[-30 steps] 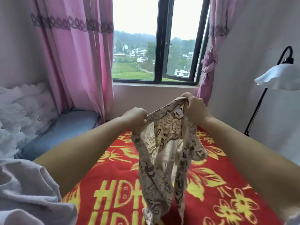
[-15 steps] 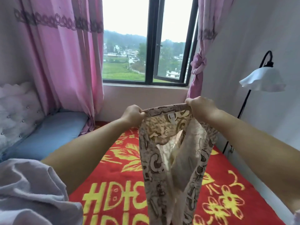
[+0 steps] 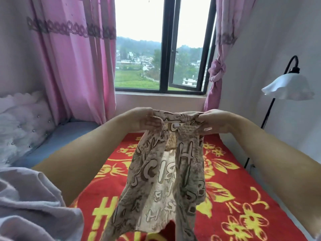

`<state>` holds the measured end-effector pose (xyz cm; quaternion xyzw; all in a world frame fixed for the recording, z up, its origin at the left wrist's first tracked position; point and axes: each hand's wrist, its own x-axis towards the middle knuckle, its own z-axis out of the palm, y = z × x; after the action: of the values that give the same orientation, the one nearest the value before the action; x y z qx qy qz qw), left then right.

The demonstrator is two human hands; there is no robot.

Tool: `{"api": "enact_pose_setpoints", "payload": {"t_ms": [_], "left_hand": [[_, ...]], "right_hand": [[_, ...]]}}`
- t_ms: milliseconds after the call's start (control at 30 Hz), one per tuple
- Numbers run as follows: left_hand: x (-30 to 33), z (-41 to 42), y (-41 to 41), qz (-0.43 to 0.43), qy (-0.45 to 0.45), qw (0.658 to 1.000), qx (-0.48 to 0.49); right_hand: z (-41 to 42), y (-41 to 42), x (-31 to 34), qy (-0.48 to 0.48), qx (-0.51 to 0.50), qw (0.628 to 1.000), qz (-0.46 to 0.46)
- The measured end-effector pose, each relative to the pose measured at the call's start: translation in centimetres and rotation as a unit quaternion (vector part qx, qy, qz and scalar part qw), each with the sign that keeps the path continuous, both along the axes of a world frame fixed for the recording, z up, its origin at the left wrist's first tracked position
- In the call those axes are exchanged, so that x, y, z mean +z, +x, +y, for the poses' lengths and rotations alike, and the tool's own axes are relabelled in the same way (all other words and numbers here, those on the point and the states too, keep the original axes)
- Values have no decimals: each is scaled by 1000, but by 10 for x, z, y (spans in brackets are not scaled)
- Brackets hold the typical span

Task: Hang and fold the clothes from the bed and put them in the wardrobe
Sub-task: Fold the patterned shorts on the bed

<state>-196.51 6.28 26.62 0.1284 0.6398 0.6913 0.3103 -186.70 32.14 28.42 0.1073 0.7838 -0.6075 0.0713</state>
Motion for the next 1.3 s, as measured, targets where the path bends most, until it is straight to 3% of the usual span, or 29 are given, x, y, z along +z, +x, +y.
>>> {"api": "enact_pose_setpoints", "payload": {"t_ms": [67,133,200,267,333,400,467,533,567,633,700,833,900,1000,1067,1167,1300], "left_hand": [[0,-10,-4,44,-18,999,-20],[-3,-13,-5,173,-153,973,8],[-8,-9,-6,351,-305,881,84],[-10,-8,-7,460,-384,788,140],[-10,-11,-10,491,-383,764,169],[-10,-16,-12,486,-325,794,165],[-9,-16,-9,481,-239,830,149],[-8,-13,-6,506,-194,824,168],[-7,-13,-6,524,-183,811,184],[-2,-14,-7,555,-174,788,202],[3,-21,-11,566,-197,780,179],[2,-42,-19,517,-238,819,69],[-1,-42,-20,519,-258,812,73],[-7,-22,-17,513,-293,796,130],[-8,-5,-9,481,-300,810,152],[-4,16,2,387,-246,879,134],[5,38,16,299,-145,933,135]], "right_hand": [[5,-1,2,44,62,997,9],[0,-5,0,159,66,984,46],[-10,-10,-3,348,30,930,112],[-17,-13,-6,485,1,860,157],[-16,-13,-8,540,-35,820,184],[-10,-13,-8,552,-58,803,217],[-4,-14,-5,480,-44,839,251],[-5,-12,-2,315,-18,907,280],[-5,-11,-2,251,-13,922,296],[-4,-13,-4,216,-21,919,330],[-1,-15,-8,256,-22,901,349],[4,-19,-11,400,27,846,351],[1,-24,-14,471,32,813,341],[-16,-39,-23,544,-43,778,312],[-35,-48,-28,538,-90,783,298],[-61,-57,-31,480,-101,820,294],[-93,-57,-23,403,-6,856,325]]}}
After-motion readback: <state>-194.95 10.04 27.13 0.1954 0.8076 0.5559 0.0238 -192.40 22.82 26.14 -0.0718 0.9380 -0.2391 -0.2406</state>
